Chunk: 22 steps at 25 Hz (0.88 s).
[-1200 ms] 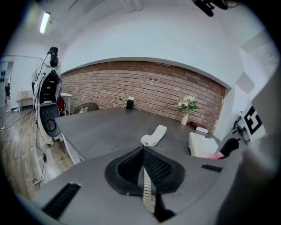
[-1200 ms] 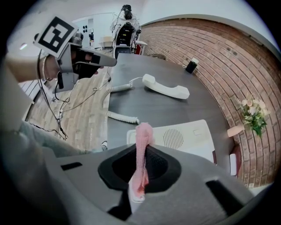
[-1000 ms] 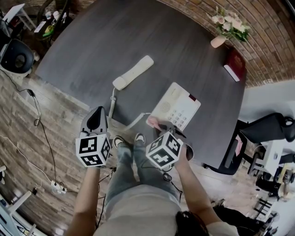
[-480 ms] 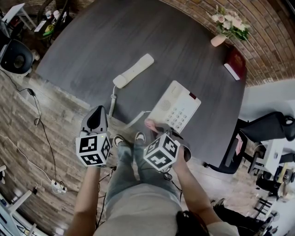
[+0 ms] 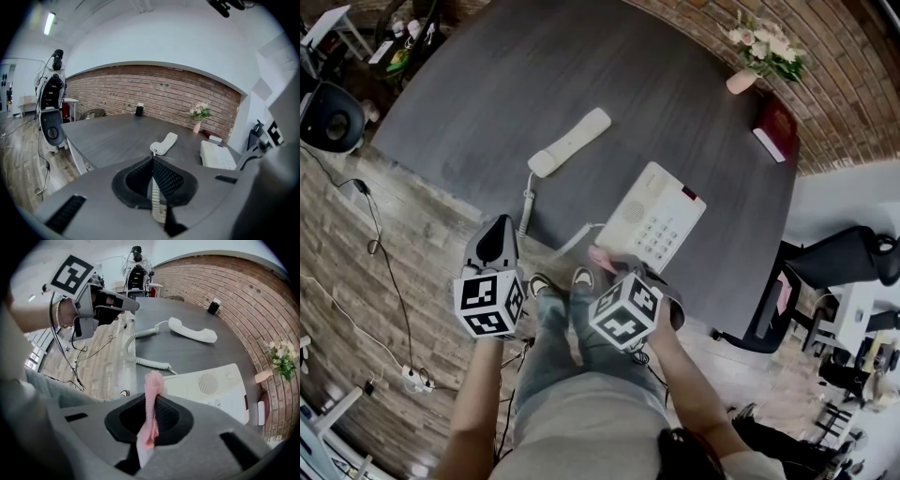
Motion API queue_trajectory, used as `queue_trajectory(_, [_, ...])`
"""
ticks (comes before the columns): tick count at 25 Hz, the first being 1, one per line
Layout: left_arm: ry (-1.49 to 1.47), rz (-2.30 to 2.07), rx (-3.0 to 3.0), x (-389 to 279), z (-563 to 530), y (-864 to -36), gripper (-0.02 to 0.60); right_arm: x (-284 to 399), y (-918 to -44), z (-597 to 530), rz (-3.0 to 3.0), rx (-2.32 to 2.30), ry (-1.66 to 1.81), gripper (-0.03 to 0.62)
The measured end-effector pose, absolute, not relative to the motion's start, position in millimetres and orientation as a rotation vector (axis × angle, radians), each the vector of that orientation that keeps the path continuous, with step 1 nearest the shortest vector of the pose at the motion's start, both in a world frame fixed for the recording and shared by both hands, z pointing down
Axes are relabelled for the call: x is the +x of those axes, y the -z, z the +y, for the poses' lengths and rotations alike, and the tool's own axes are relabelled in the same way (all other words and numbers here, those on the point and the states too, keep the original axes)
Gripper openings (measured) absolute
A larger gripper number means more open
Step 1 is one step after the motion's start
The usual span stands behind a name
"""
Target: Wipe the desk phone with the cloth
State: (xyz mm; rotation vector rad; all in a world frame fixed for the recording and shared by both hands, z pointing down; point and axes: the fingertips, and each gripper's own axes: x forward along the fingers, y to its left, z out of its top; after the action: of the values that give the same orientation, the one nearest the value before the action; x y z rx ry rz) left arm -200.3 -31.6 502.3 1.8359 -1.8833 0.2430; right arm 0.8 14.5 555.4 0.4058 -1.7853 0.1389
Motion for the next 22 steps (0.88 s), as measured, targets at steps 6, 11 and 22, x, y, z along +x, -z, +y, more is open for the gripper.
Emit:
queue_trajectory(6, [-0.227,-1.89,1.844,-196,-35,-497,0.005,6,-544,10,-1.795,0.429,-0.126,0.023])
queue_trajectory(11, [-0.212,-1.882,1.866,-185,-44,-491,0.005,21,-532,-1,-1.791,0.473,-0.122,0.023])
queue_trajectory(22, [-0.185,-1.859,1.967,-152,-81,-462,0.005,69,-505,-41,-1.757,0.609,-0.102,0.023])
